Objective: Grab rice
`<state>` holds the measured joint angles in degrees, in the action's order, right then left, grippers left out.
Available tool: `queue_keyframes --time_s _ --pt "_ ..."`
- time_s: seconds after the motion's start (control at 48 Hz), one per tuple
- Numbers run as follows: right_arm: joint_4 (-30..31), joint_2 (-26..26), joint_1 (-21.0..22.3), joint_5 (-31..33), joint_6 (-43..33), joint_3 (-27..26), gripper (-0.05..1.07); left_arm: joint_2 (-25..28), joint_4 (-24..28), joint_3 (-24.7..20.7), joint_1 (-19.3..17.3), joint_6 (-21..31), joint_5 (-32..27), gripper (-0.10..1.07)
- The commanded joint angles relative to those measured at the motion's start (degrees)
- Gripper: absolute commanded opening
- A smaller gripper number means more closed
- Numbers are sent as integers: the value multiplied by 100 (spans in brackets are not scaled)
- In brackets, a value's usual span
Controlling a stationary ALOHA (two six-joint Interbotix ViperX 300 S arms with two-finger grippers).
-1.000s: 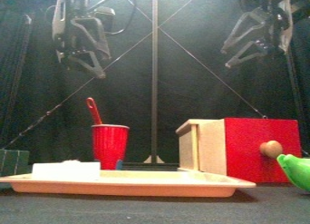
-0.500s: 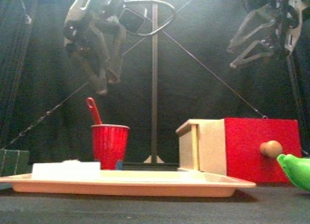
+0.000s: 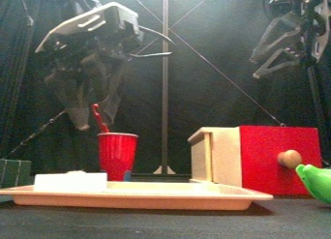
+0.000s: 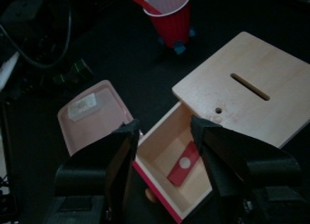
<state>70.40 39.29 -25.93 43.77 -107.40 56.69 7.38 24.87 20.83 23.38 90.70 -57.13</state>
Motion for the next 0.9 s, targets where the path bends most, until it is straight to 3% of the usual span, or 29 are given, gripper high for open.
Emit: queue_keyframes --time_s 0.0,0.229,0.875 --pt "9 35 -9 26 9 -44 84 79 -97 -105 -18 18 97 87" --pt "-158 44 -9 105 0 -26 84 158 -264 -88 -26 114 352 96" --pt "-167 35 -9 114 0 -26 84 571 -598 18 -26 149 404 95"
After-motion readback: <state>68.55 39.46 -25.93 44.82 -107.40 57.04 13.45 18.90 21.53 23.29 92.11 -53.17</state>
